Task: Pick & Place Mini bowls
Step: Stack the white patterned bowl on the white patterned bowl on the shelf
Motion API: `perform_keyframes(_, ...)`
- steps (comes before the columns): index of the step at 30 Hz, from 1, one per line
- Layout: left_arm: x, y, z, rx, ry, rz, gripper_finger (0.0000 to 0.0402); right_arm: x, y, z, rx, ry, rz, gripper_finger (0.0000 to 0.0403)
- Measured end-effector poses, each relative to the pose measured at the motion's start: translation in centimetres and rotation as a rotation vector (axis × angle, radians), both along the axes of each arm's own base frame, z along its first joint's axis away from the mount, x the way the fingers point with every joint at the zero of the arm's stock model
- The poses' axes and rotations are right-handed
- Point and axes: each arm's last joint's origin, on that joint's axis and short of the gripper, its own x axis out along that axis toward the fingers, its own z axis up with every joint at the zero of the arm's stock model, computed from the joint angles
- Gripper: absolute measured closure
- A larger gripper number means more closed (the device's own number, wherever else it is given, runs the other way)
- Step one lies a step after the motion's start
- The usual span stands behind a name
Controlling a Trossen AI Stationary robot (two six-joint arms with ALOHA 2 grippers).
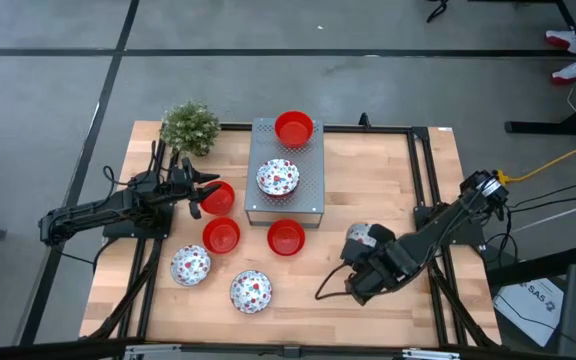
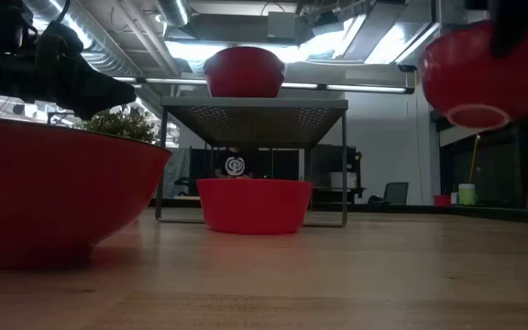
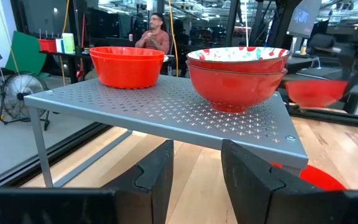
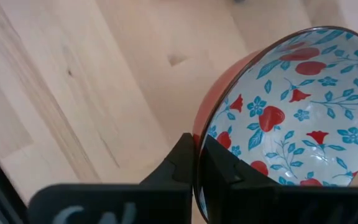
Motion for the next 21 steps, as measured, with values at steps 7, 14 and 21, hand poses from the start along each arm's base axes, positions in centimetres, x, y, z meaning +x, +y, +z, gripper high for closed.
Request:
perform_keyframes(7,0.0,0.0,0.0,0.000,0.000,0.000,0.0272,0.7,-2.2,4.0,-0.101,-0.032,0.041,0.0391)
perform_keyframes(14,0.0,0.0,0.0,0.000,0.000,0.000,0.0272,1.7,-4.6,7.4,-0.197,-0.079,0.106,0.0391)
perform_keyframes(21,0.0,0.0,0.0,0.000,0.000,0.000,0.0272,2.9,-6.4,9.1,-0.321,-0.122,0.179,0.0391)
